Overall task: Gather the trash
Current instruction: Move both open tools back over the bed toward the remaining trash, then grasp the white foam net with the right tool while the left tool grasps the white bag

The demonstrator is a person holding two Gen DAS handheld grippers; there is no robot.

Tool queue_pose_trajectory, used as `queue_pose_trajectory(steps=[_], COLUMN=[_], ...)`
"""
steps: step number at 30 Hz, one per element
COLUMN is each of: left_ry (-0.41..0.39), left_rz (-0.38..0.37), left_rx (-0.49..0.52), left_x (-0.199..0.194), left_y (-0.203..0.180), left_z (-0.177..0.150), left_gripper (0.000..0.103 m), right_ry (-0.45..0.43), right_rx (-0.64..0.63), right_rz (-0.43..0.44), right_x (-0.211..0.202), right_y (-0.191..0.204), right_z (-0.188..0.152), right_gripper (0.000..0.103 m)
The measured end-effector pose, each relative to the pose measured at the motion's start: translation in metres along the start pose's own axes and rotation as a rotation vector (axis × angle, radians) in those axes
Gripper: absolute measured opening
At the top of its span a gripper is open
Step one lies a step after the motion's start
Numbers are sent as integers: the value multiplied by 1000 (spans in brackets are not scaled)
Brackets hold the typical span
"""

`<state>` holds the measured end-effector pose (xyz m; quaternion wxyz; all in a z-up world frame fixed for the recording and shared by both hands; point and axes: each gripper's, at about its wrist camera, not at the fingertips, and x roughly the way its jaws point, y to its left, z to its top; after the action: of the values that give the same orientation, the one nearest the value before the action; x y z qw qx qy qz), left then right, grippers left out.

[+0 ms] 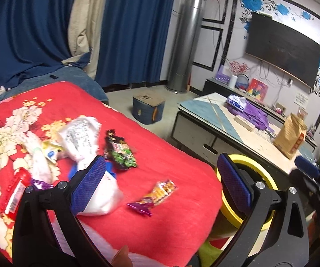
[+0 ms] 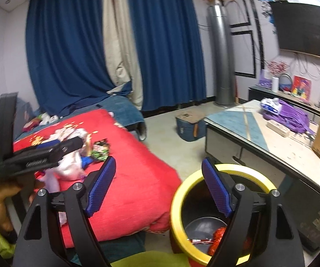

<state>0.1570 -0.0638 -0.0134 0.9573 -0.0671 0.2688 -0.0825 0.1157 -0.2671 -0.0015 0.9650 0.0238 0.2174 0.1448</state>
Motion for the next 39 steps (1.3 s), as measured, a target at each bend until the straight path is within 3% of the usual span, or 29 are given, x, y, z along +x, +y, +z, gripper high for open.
queue_pose_trajectory(steps=[10, 21, 29, 36, 39], left_ry=[-33, 14, 66, 143, 172], left_rz=[60, 107, 98, 44, 19], left_rx=[-48, -82, -103, -135, -129], left_x=[-11, -11, -7, 6, 13], left_y=[33, 68, 94, 104, 101], left_z=[8, 11, 9, -1, -7], left_gripper=[92, 92, 92, 92, 84], right_ry=[32, 92, 201, 308, 332], right_rx=[-88, -212, -289, -280, -265], right_rz=[117, 261, 351, 387, 388], right_x=[4, 23, 45, 72, 77], right_y=[44, 102, 137, 149, 147], right_z=[-5, -13, -29, -49, -56], right_gripper=[82, 86, 87, 87, 87])
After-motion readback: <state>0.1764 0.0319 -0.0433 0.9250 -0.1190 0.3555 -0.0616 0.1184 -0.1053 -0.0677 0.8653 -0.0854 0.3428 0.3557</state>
